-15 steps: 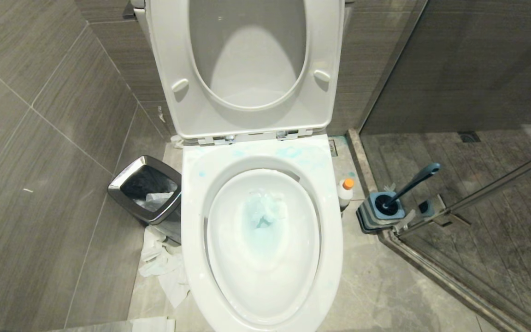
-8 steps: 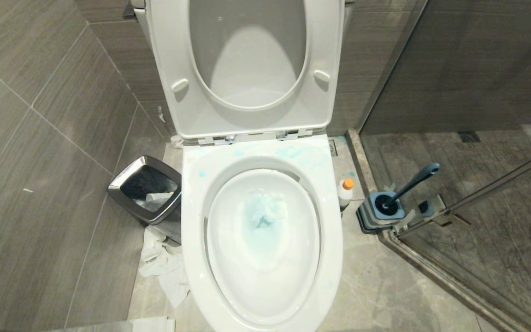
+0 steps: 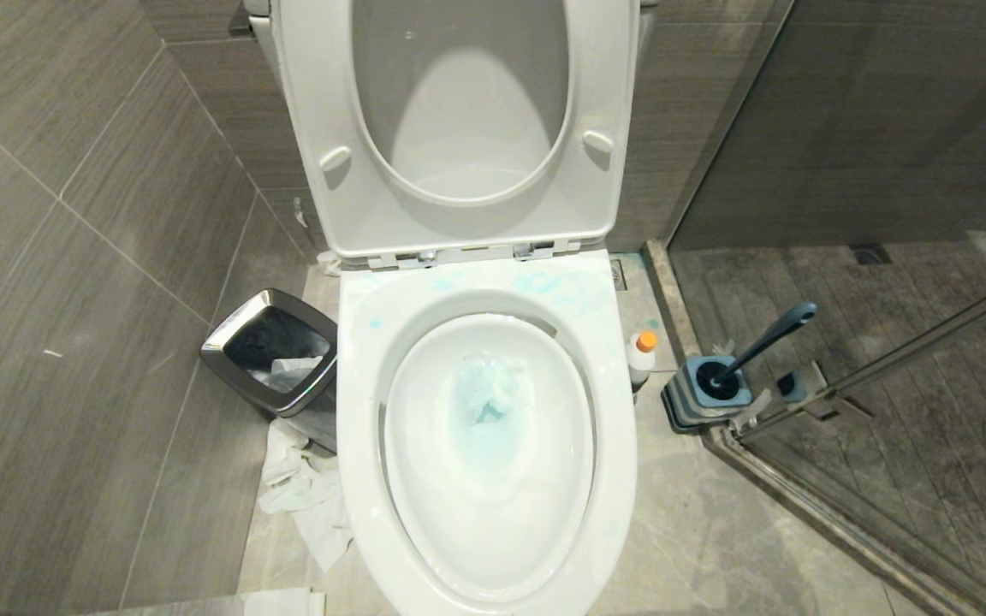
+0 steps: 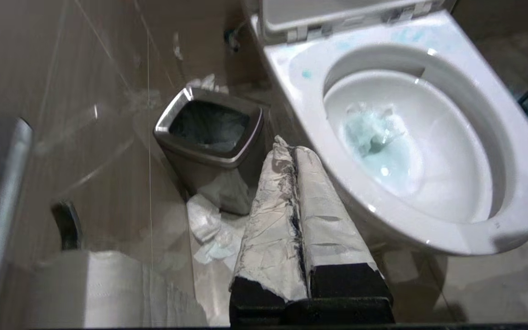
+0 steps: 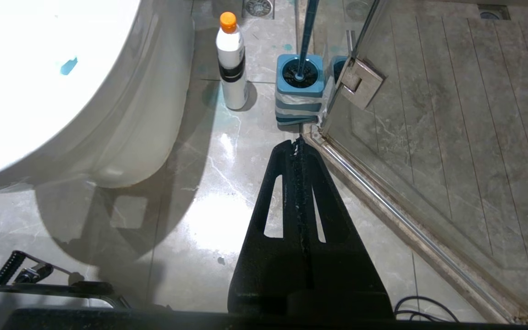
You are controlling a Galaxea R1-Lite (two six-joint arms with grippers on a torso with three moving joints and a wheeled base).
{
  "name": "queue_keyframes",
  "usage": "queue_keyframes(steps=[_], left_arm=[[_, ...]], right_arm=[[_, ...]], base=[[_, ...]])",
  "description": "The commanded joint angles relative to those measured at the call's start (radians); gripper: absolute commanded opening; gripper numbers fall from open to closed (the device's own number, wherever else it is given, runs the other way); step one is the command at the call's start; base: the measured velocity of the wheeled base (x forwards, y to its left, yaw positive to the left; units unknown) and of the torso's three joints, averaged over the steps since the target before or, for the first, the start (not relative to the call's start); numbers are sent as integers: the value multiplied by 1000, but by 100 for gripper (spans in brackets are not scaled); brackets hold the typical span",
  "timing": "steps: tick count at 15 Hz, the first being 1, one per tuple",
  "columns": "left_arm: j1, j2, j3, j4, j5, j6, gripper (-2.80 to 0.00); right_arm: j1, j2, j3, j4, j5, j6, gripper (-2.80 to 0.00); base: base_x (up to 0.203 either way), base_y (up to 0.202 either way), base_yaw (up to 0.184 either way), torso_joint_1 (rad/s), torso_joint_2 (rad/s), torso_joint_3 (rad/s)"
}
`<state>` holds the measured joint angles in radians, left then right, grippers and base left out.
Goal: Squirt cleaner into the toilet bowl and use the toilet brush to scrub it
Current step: Pour in the cleaning agent
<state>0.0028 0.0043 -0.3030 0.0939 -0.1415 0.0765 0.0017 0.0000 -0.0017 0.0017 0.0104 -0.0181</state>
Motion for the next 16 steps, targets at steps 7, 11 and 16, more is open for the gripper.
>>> queue_keyframes(steps=[7, 11, 16], left_arm=[[0, -3, 303, -90, 119, 27, -280], [0, -3, 303, -87, 109, 29, -280], [0, -3, 303, -88, 119, -29, -280]], right_arm=[[0, 2, 0, 0, 0, 0, -280], [1, 2, 0, 0, 0, 0, -280], [0, 2, 0, 0, 0, 0, -280]], base=[[0, 0, 0, 0, 0, 0], [0, 0, 0, 0, 0, 0], [0, 0, 0, 0, 0, 0]])
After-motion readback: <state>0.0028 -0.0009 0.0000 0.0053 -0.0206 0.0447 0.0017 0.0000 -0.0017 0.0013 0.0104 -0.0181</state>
